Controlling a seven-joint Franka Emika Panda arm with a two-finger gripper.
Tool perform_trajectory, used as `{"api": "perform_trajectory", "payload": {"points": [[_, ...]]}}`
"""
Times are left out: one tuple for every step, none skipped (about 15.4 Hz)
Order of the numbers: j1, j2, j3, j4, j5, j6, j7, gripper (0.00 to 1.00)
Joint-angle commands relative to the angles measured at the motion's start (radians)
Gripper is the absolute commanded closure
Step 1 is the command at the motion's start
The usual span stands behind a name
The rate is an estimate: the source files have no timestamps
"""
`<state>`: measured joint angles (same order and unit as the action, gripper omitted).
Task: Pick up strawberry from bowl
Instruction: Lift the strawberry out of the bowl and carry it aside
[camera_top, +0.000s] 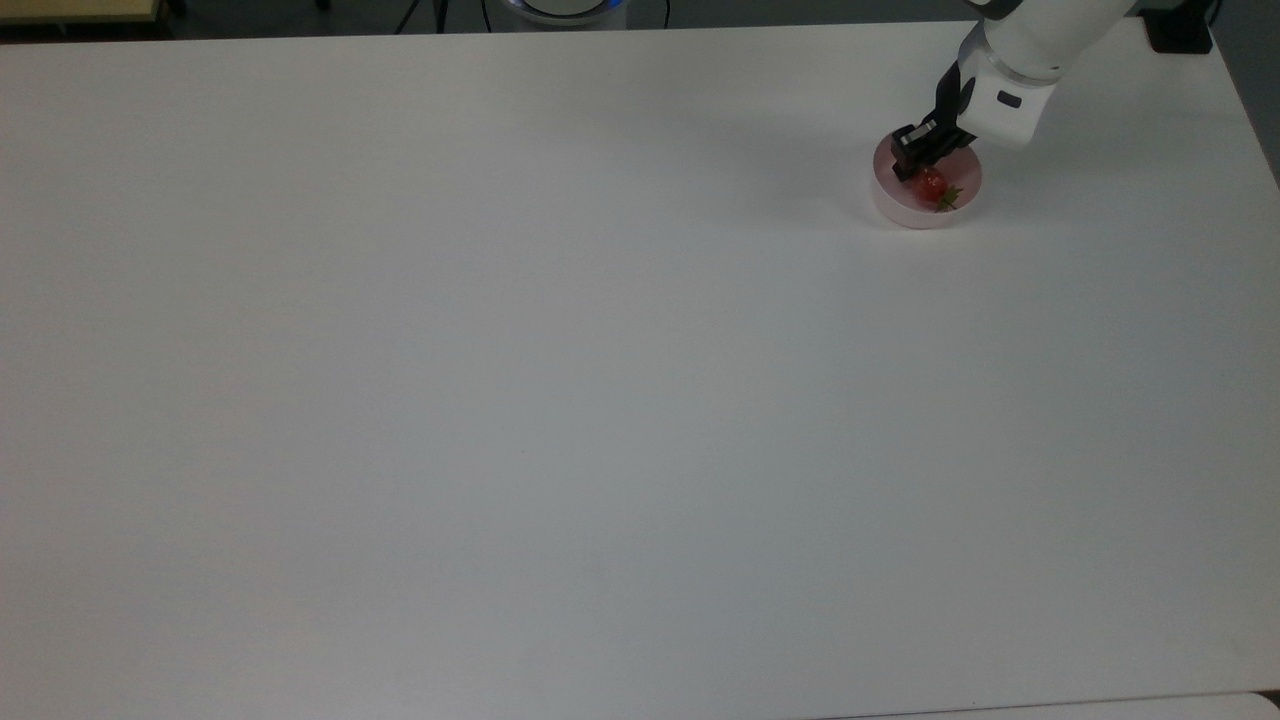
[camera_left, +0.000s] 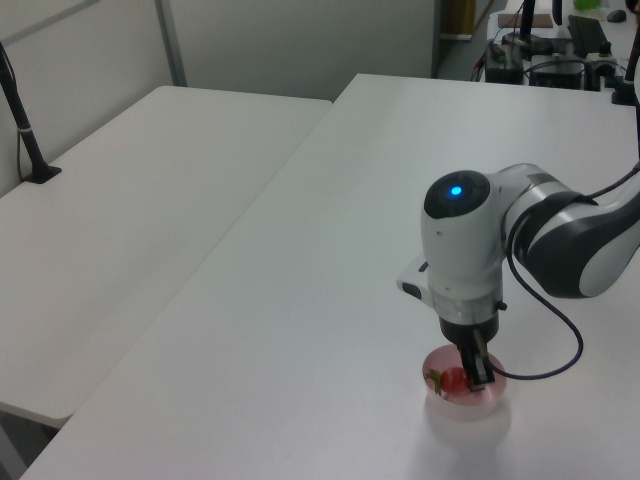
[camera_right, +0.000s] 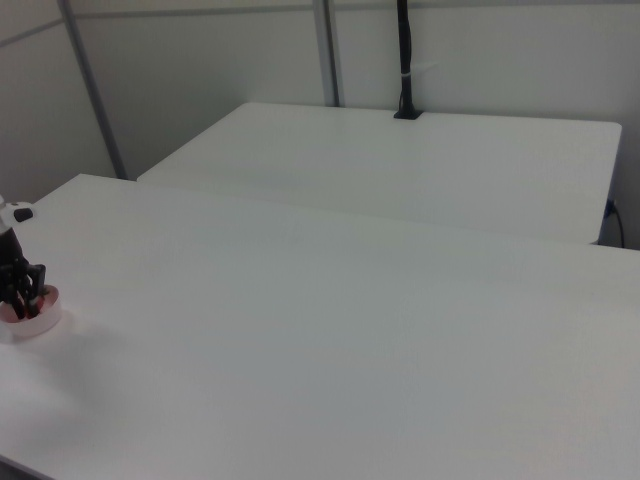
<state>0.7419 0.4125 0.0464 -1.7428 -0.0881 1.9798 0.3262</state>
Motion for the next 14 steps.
{"api": "perform_trajectory", "payload": {"points": [[-0.012, -0.057, 0.009, -0.011, -0.004, 0.002, -0.010, 0.81], [-0.018, -0.067, 0.009, -0.009, -0.002, 0.002, -0.010, 0.81], [-0.022, -0.075, 0.009, -0.009, -0.002, 0.001, -0.010, 0.81], [-0.028, -0.090, 0.009, -0.009, -0.002, -0.012, -0.012, 0.81], [-0.038, -0.110, 0.007, -0.007, 0.001, -0.030, -0.024, 0.81], [-0.050, -0.127, 0.006, -0.001, 0.002, -0.059, -0.035, 0.81], [-0.065, -0.145, 0.000, 0.005, 0.002, -0.097, -0.059, 0.81], [-0.082, -0.161, -0.005, 0.006, 0.002, -0.126, -0.096, 0.81], [-0.096, -0.167, -0.022, 0.006, 0.004, -0.136, -0.131, 0.81], [-0.108, -0.162, -0.063, 0.006, 0.004, -0.133, -0.163, 0.81], [-0.124, -0.155, -0.086, 0.002, 0.004, -0.133, -0.185, 0.81], [-0.153, -0.149, -0.091, -0.018, 0.001, -0.136, -0.218, 0.81], [-0.179, -0.150, -0.094, -0.052, -0.007, -0.136, -0.260, 0.81], [-0.205, -0.152, -0.098, -0.066, -0.009, -0.142, -0.301, 0.81]]}}
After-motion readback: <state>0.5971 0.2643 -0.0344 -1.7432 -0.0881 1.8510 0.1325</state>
